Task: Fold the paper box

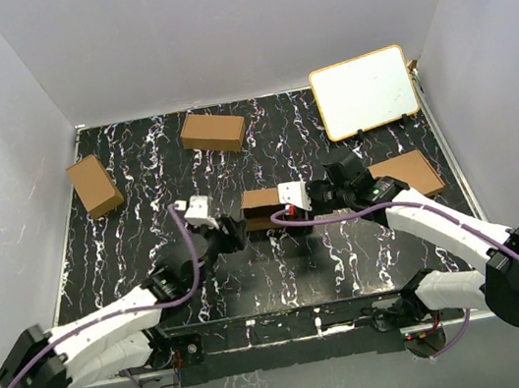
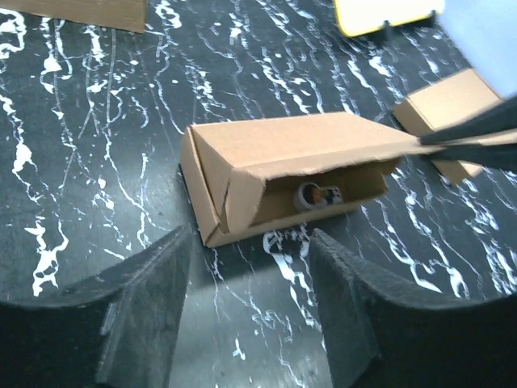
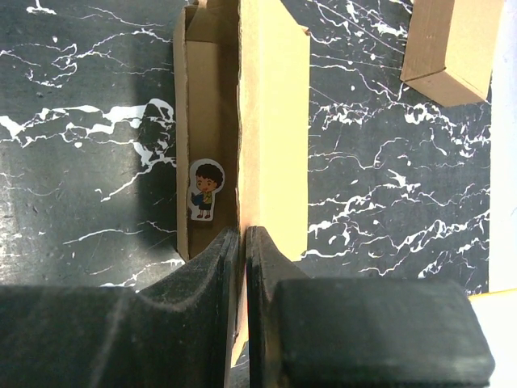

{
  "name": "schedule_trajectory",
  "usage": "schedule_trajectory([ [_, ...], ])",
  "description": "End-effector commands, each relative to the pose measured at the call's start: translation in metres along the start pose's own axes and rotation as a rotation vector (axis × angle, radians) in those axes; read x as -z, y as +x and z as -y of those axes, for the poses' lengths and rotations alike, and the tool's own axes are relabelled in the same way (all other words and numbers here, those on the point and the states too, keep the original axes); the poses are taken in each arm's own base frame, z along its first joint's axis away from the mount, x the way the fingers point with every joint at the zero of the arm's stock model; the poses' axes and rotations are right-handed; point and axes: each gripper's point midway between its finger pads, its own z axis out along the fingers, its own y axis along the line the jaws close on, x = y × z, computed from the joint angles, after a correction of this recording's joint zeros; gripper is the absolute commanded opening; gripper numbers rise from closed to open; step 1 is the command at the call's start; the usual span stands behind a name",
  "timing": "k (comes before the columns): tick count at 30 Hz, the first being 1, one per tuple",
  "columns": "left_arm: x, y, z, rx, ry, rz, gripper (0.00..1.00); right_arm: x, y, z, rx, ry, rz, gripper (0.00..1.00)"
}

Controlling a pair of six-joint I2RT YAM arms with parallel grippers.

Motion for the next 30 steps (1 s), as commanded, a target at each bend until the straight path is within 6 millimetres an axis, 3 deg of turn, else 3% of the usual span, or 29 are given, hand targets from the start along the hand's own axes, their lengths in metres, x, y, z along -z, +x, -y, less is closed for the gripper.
schedule_trajectory([
  [1, 0.036, 0.000, 0.013, -0.016, 0.176, -0.024, 0.63, 0.001, -0.006, -0.006, 0.004, -0.008, 0.038, 0.13],
  [4, 0.046, -0.024, 0.018, -0.013, 0.210, 0.031, 0.69, 0.000, -0.007, -0.008, -0.011, -0.016, 0.047, 0.13],
  [8, 0.042, -0.040, 0.027, -0.034, 0.206, 0.007, 0.69, -0.001, -0.013, -0.007, -0.038, -0.023, 0.066, 0.13],
  [13, 0.019, -0.059, 0.026, -0.052, 0.126, -0.051, 0.67, -0.003, -0.015, -0.007, -0.047, -0.034, 0.072, 0.13],
  [17, -0.010, -0.072, 0.020, 0.031, 0.163, -0.158, 0.57, -0.002, -0.014, -0.009, -0.045, -0.034, 0.073, 0.13],
  [20, -0.028, -0.067, 0.021, 0.056, 0.220, -0.245, 0.54, -0.003, -0.013, -0.011, -0.047, -0.039, 0.075, 0.13],
  [26, -0.049, -0.031, 0.045, 0.076, 0.382, -0.452, 0.50, -0.004, -0.013, -0.013, -0.051, -0.048, 0.083, 0.13],
  [30, -0.055, -0.005, 0.047, 0.097, 0.418, -0.555, 0.48, -0.004, -0.013, -0.016, -0.053, -0.056, 0.086, 0.17],
])
